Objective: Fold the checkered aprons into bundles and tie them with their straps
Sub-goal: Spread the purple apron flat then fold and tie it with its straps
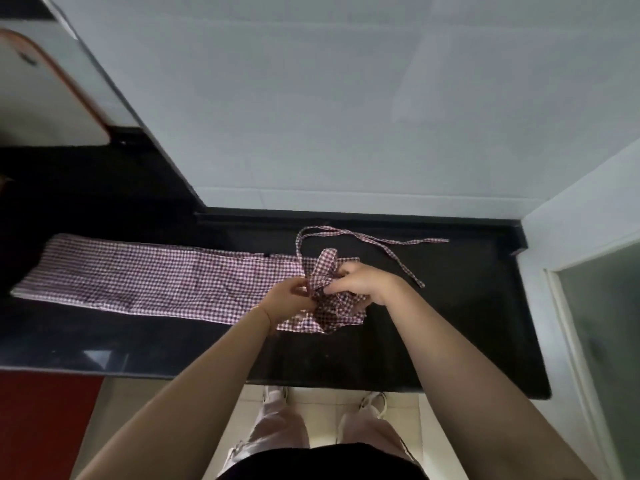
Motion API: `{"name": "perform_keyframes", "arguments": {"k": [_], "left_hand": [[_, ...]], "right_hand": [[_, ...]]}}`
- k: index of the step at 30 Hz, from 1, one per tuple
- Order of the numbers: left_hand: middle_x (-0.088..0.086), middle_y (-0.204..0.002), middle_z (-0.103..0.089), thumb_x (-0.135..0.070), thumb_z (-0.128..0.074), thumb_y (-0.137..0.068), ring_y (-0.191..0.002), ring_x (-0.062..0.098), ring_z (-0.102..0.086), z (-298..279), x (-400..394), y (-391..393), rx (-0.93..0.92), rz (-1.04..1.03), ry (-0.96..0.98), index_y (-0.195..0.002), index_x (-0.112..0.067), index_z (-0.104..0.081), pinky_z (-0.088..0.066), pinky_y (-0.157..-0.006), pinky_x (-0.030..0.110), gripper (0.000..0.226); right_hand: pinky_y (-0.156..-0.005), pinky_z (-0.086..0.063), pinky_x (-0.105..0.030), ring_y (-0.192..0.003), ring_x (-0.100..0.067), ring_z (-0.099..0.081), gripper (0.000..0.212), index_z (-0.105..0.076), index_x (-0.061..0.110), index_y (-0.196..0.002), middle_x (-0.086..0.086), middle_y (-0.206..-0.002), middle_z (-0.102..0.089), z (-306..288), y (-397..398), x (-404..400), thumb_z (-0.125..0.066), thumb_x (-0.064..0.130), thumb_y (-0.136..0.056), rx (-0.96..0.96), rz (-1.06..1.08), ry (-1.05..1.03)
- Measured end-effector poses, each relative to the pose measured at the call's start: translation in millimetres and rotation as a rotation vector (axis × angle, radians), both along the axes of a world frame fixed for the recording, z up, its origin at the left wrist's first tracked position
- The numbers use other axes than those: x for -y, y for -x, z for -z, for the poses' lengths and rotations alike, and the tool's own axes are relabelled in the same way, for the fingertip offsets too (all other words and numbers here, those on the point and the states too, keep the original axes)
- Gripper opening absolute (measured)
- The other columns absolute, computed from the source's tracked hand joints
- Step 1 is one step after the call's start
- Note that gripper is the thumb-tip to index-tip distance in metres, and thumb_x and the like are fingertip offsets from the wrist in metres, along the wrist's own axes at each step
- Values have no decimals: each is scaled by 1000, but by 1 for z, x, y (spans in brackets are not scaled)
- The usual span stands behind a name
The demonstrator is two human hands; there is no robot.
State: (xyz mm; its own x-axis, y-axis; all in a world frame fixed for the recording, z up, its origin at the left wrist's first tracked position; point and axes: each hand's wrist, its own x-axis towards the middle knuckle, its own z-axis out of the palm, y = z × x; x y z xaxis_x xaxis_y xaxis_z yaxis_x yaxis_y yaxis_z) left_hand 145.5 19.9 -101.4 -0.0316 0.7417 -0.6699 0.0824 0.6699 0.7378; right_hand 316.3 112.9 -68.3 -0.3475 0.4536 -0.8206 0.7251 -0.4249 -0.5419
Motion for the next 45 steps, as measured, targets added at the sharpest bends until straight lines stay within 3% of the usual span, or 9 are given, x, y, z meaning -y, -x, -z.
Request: {"name": "perform_keyframes", "arguments": {"k": [2,5,9,15,22,28,35,38,45], "left_hand": [[16,-103,-68,5,-61,-88,-79,20,-65,-11,3,26,-2,74,74,-125,-17,-53,-56,-64,25,43],[11,-111,-63,-20,-52,-97,-90,20,-62,-27,3,54,8,-13,151,-119,-15,-57,-51,-79,33,23],[6,-109,-63,-57,-48,-96,-104,24,-57,-26,1,81,181,-211,214,-114,-19,-61,-49,-96,44,44],[12,-112,-70,-9,-78,-82,-88,19,-66,0,-2,99,-231,-100,-13,-106,-23,-66,-58,-85,35,30],[5,-139,-46,-28,-61,-92,-130,24,-41,0,-2,83,-911,167,-339,-136,-20,-53,-36,-111,44,45],[1,-164,-18,-45,-36,-103,-153,25,-7,14,-4,45,-1023,759,-537,-150,-27,-36,-3,-123,48,50],[4,-163,-19,-46,-33,-104,-152,26,-7,33,6,48,-1062,854,-393,-155,-31,-23,-7,-123,52,55],[3,-163,-19,-47,-31,-103,-152,26,-9,31,6,42,-1082,811,-443,-154,-29,-27,-5,-123,51,54],[1,-164,22,-61,-14,-102,-150,32,21,39,6,36,-1118,976,-245,-154,-39,16,6,-120,59,65]], "right_hand": [[-69,-62,-37,-106,-23,-59,67,-53,18,-134,-4,-131,-52,-4,22,5,-84,36,-77,52,-57,11],[-72,-62,-38,-97,-29,-70,67,-54,11,-135,-6,-122,-59,-12,54,14,-78,44,-82,-8,-20,102],[-79,-60,-40,-92,-33,-74,51,-48,14,-138,-16,-111,-70,-22,89,21,-63,39,-96,-127,123,150],[-77,-62,-38,-78,-21,-73,20,-67,11,-112,-9,-97,-73,-11,81,21,-56,21,-99,113,340,-294],[-76,-47,-31,-94,-20,-54,12,-56,15,-101,-5,-108,-50,16,32,28,-60,9,-92,498,188,-793],[-88,-52,-35,-114,-21,-47,36,-54,22,-131,-7,-128,-45,40,27,38,-54,11,-96,497,-69,-920],[-100,-45,-38,-126,-22,-43,23,-63,18,-119,-7,-139,-45,46,8,34,-53,22,-98,533,-282,-959],[-113,-33,-42,-141,-26,-34,44,-48,13,-140,-10,-152,-39,48,12,41,-51,24,-97,458,-375,-1084],[-124,3,-41,-153,-21,11,73,8,17,-158,-6,-166,11,75,19,53,-23,55,-104,435,-618,-907]]}}
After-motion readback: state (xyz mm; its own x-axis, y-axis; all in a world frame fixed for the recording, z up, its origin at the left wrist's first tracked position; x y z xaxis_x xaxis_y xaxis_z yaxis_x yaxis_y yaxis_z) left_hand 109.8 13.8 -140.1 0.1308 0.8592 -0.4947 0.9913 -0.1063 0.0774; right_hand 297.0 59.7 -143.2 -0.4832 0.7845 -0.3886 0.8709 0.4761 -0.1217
